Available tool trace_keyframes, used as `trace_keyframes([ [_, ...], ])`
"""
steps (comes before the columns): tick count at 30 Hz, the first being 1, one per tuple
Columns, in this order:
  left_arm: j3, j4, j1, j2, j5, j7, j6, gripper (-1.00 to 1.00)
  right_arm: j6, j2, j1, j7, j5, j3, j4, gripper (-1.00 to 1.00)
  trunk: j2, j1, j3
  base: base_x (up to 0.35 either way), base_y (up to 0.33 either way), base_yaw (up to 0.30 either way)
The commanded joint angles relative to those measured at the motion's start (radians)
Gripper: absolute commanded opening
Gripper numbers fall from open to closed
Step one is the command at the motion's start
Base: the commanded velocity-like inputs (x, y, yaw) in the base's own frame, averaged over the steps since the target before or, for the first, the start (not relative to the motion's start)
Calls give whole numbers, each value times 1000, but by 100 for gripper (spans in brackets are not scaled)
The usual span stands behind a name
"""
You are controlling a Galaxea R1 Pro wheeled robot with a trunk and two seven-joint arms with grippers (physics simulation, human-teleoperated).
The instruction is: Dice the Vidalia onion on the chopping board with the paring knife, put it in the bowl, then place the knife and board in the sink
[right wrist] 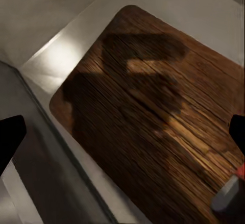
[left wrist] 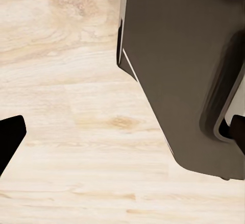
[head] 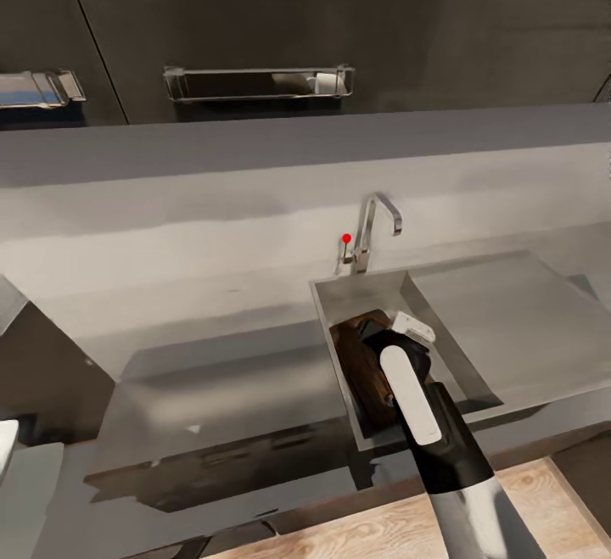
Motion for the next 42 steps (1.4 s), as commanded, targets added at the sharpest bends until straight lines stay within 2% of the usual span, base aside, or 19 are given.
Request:
trace_keyframes([
  [1,4,1,-1,0,6,-1,-3,100,5,0,-1,-8,11,8,-5,100,-2,1,0,0,0,0],
  [5,4,0,-1,0,6,-1,-3,100,4,-1,-1,-8,65,51,-12,100,-2,1,6,0,0,0],
  [6,4,1,-1,0,6,-1,-4,100,2,-2,-1,-8,135,103,-13,100,-2,1,8,0,0,0],
  [7,4,0,-1,0,6,-1,-4,100,2,-2,-1,-7,151,114,-13,100,-2,1,9,0,0,0],
  [11,4,1,-1,0,6,-1,-4,100,0,-3,-1,4,180,139,-14,100,-2,1,15,0,0,-4],
  [15,4,1,-1,0,6,-1,-4,100,0,-8,-1,53,198,150,-14,100,-2,1,21,0,0,-42],
  [19,4,0,-1,0,6,-1,-5,100,0,-30,-1,127,226,152,-14,100,-2,1,27,0,0,-37],
  [22,4,0,-1,0,6,-1,-5,100,-1,-57,-1,192,238,153,-14,100,-2,1,32,0,0,-12],
  [25,4,0,-1,0,6,-1,-5,100,-1,-107,-1,303,245,152,-14,100,-2,1,37,0,0,-4],
  [27,4,0,-1,0,6,-1,-5,100,-1,-131,-1,354,247,152,-14,100,-2,1,40,0,0,-2],
  [31,4,0,-1,0,6,-1,-5,100,-3,-172,-1,427,248,153,-14,100,-2,1,46,0,0,0],
  [32,4,0,-1,0,6,-1,-5,100,-3,-189,-1,458,248,153,-14,100,-2,1,48,0,0,0],
  [33,5,0,-1,0,6,-1,-5,100,-4,-219,-1,520,248,153,-16,100,-2,1,49,0,0,-12],
  [37,6,0,-1,0,6,-1,-5,100,-3,-288,-1,660,248,153,-23,100,-2,1,56,-1,0,-50],
  [42,6,0,0,-7,6,-1,-6,100,-3,-336,-1,790,248,153,-24,100,-2,1,64,-156,0,-69],
])
